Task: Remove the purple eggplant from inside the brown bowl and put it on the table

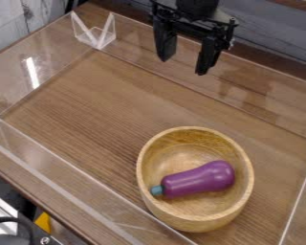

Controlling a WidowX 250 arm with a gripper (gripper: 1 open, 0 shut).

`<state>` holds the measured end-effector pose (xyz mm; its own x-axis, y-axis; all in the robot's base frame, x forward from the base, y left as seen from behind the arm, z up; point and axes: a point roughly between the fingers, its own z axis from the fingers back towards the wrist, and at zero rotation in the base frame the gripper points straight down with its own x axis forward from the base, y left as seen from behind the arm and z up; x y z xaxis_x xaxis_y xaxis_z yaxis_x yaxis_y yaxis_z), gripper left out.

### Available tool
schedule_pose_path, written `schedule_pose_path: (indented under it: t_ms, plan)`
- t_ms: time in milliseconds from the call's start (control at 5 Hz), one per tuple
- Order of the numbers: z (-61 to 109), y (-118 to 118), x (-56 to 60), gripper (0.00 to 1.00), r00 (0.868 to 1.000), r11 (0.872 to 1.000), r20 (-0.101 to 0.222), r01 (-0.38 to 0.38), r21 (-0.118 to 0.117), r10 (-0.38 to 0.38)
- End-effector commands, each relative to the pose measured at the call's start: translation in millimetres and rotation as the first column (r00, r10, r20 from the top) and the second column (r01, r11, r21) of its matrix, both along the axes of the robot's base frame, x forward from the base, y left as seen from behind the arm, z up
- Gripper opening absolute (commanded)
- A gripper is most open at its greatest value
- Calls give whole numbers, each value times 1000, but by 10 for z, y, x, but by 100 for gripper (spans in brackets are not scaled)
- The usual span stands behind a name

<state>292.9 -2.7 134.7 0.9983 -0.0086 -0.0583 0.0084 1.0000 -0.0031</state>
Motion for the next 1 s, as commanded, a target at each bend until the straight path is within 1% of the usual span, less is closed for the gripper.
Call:
schedule_pose_path:
  t_ms: [0,200,400,600,800]
  plan:
    - [-4,-40,-50,100,997,997,-18,73,-2,-73]
    - [-24,-96,-112,100,993,994,-35,109,-7,-109]
    - [-13,-221,-276,100,974,975,-36,222,-18,-223]
    - [-13,-196,-390,100,944,945,-37,327,-23,-328]
    - [-13,-166,-492,100,914,914,-36,405,-23,-405]
